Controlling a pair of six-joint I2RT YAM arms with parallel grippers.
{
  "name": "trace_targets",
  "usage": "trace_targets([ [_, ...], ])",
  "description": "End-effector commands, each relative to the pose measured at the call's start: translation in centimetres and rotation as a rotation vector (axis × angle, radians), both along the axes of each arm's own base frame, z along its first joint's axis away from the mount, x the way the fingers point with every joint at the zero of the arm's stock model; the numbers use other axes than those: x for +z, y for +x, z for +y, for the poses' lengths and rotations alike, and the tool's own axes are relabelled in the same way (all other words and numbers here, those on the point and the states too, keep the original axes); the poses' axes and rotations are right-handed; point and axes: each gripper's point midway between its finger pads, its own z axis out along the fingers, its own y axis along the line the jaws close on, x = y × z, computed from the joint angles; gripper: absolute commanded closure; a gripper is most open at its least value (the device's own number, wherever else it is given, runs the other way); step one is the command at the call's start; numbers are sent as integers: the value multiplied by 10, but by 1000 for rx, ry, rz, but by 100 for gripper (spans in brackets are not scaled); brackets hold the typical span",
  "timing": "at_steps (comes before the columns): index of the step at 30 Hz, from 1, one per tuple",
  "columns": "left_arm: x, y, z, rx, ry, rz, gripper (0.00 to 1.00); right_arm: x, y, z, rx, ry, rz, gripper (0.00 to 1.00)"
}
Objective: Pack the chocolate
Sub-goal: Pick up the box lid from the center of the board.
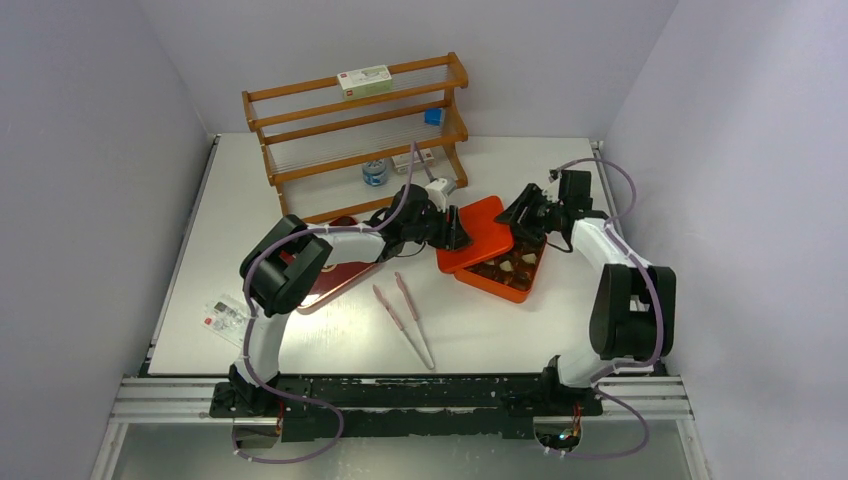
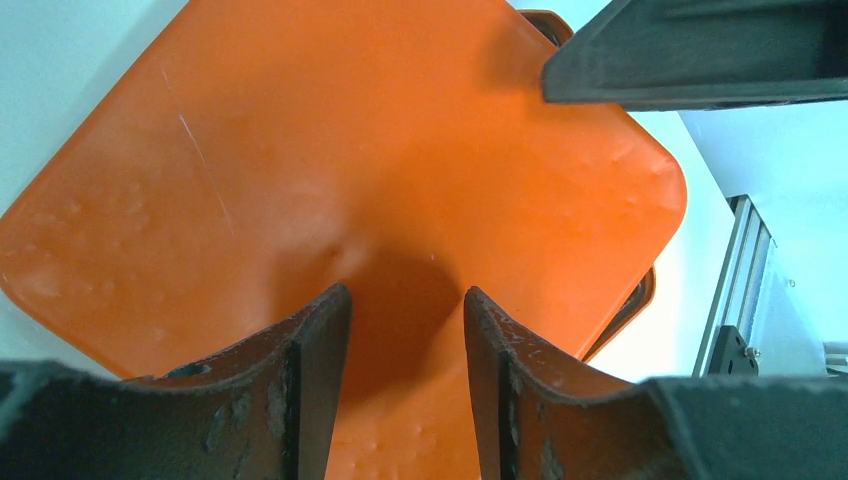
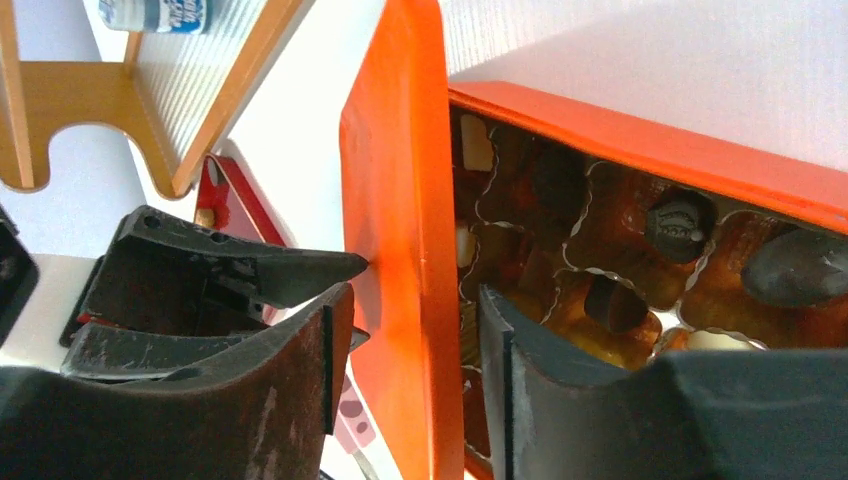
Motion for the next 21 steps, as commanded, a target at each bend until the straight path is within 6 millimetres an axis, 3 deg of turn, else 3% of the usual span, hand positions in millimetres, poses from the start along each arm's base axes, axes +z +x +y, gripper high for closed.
trace_targets([
  [1,-9,-8,-8,-38,17,1,49,-1,-7,11,96,15,12,54],
  [4,-4,-7,-8,-36,15,-5,49,2,-6,9,89,9,-18,71],
  [8,19,0,-3,-4,7,-40,46,11,-13,16,95,54,-78,86],
  [13,60,20,23,126,12,-26,40,36,-33,22,61,143,-175,93],
  [17,86,29,43,195,10,-65,36,63,-47,14,0,190,-299,97],
  [21,85,29,46,194,25,-58,32,73,-57,0,-76,228,-338,97],
])
